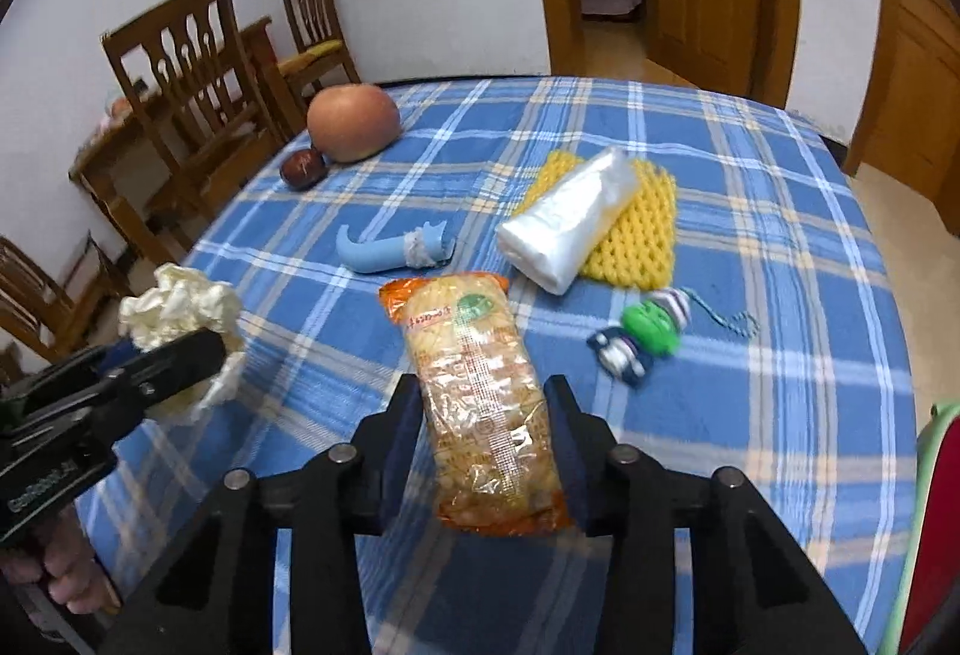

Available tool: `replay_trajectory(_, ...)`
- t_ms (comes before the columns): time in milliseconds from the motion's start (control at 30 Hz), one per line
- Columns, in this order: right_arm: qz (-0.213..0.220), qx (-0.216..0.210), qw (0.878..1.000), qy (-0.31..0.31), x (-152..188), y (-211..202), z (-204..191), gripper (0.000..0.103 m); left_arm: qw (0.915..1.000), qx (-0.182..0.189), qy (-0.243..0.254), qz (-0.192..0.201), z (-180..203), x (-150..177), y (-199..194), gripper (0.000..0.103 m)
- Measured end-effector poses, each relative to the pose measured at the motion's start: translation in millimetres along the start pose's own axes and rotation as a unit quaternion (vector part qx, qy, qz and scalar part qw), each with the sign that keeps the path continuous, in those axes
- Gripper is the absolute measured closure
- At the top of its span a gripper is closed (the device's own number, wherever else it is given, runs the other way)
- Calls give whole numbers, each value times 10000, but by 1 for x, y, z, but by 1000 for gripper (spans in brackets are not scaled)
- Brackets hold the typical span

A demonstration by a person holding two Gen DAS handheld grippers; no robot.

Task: Collect trash
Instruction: 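Grasp the crumpled cream paper with left tool while right tool grasps bread bag, then carry the paper and bread bag over the bucket and release both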

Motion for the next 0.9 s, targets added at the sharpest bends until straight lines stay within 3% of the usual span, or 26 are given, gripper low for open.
replay_trajectory(433, 588, 259, 9964, 547, 5, -65, 22, 59, 9983, 492, 319, -33, 52, 1, -10, 73)
replay_trajectory(900, 1182, 974, 9809, 1196, 11, -134, 77, 59, 9919, 1095, 634, -127, 116, 4, -14, 73)
Point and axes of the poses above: each gripper's, at about its wrist camera, not at the fingertips, and y roughly the way its jaws point, z to its right, x to its underside, the point moved 7 cm from there along y, roughly the way its jaws point, and after that the axes turned 15 degrees about z, right-handed, at the moved point
